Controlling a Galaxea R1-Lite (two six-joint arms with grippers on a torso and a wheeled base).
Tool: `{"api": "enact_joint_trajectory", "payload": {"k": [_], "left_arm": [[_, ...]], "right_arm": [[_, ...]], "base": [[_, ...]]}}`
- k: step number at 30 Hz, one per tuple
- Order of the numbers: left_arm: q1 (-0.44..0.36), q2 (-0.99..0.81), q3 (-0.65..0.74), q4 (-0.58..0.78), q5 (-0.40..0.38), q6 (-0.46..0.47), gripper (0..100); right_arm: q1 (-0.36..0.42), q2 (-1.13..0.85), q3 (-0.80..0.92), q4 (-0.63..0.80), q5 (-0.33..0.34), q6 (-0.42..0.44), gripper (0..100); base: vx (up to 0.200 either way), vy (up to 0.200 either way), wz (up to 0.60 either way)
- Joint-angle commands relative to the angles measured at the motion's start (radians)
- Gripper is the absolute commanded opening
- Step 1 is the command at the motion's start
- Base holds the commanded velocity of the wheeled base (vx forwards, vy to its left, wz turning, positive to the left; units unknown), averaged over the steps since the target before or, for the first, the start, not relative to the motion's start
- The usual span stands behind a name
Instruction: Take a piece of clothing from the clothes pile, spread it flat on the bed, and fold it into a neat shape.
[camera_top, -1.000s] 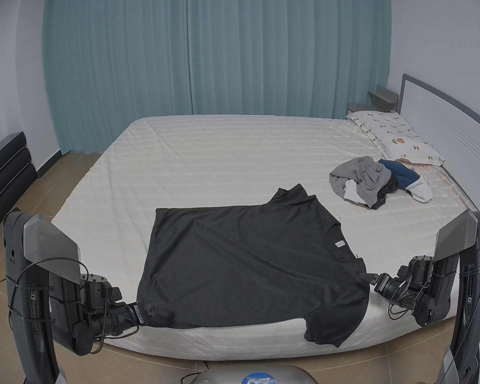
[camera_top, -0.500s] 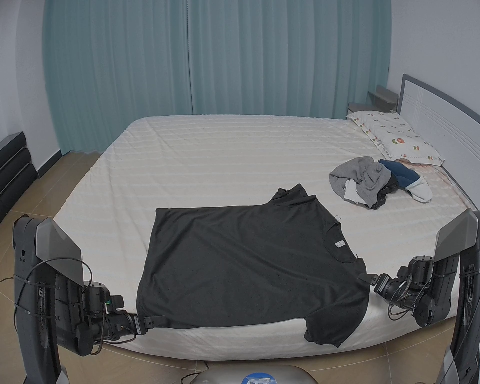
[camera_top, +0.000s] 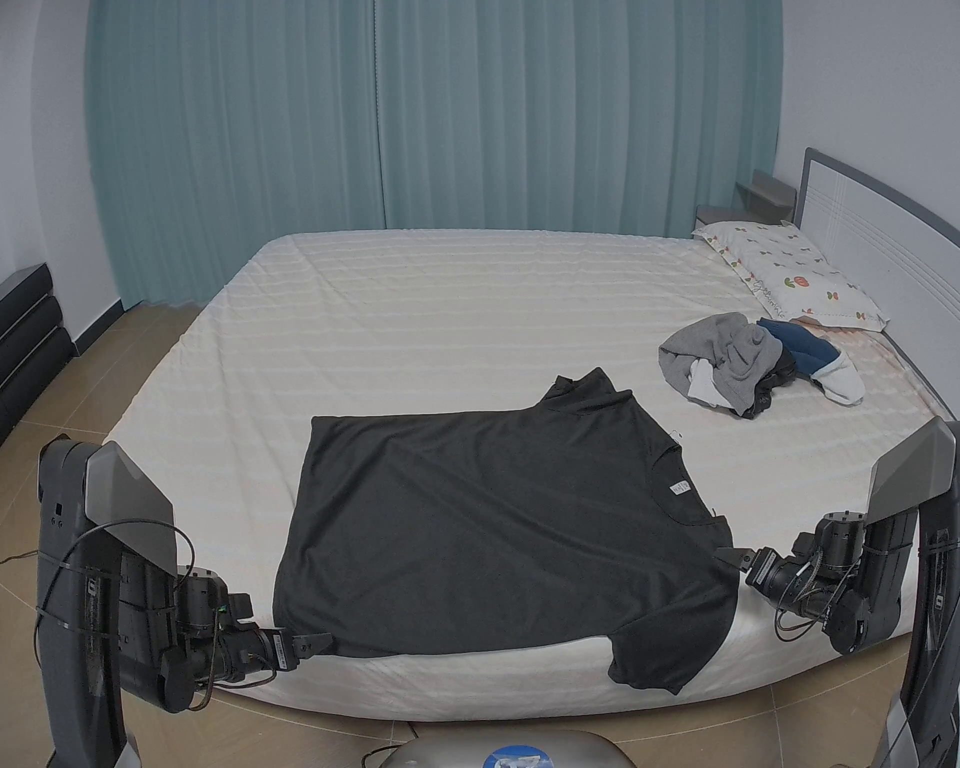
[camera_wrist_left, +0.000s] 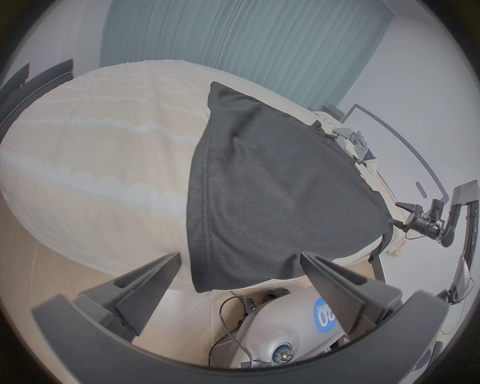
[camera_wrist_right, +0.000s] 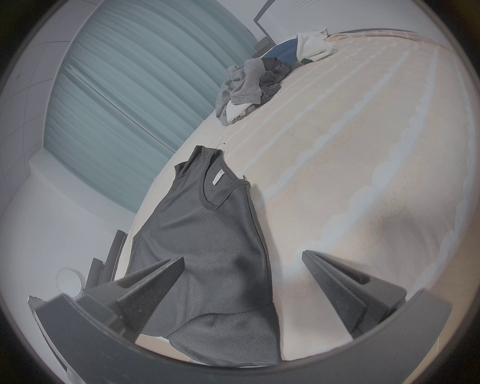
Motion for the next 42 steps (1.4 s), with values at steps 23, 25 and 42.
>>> {"api": "enact_joint_trajectory", "payload": {"k": [23,25,42], "left_arm": [[-0.005,0.010,-0.022,-0.011,-0.054,-0.032,100],[-0.004,0.010,-0.026,-0.011,-0.057,-0.035,100],[0.046,0.002,0.029,-0.011,-0.052,-0.038,0]], "right_arm": [[0.005,-0.003,0.000,-0.007,-0.001,0.002,100],[0.005,-0.003,0.000,-0.007,-0.001,0.002,100],[0.005,-0.003,0.006,-0.007,-0.002,0.002,100]], "base": [[0.000,0.000,0.00],[0.000,0.000,0.00],[0.000,0.000,0.00]]}}
